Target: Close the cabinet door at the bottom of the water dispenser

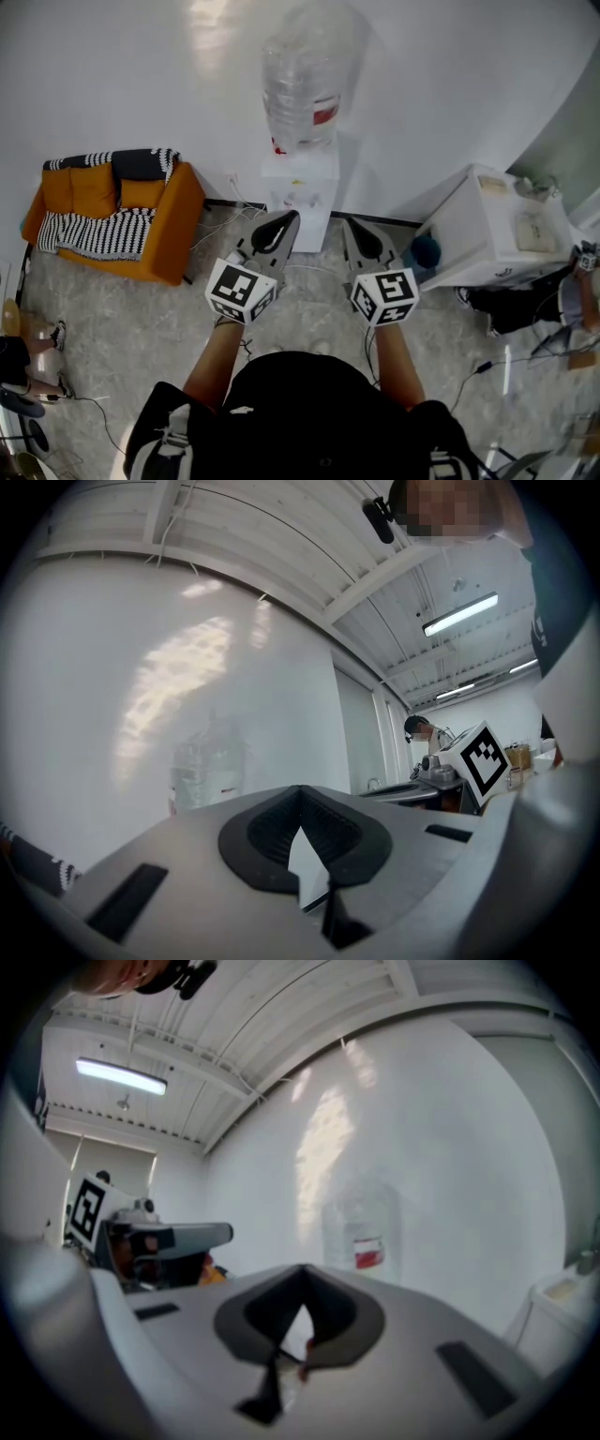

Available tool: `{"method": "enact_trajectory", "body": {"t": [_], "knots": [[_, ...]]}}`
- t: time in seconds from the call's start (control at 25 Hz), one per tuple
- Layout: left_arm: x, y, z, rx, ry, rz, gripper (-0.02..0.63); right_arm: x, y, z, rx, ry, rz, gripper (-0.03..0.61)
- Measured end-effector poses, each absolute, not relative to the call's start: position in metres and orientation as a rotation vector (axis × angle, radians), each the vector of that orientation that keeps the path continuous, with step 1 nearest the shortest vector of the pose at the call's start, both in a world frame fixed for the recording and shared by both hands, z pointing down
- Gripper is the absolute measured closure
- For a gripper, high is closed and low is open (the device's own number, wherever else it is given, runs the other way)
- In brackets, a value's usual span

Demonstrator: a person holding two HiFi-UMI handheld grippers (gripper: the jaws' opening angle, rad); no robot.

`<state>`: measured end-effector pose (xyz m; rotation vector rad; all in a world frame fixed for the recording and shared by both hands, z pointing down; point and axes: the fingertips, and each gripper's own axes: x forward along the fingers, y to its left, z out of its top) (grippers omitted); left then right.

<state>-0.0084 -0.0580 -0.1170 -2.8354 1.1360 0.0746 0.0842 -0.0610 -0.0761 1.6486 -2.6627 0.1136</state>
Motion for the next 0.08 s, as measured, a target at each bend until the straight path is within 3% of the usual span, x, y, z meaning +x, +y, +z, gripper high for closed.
{"method": "enact_trajectory", "body": {"t": [0.08], "knots": [[-0.0095, -0.0586, -0.1177, -2.839, 1.145, 0.09, 0.603, 0.0835, -0.0605, -0.0759, 1.646, -2.664, 0.113, 0.545]]}}
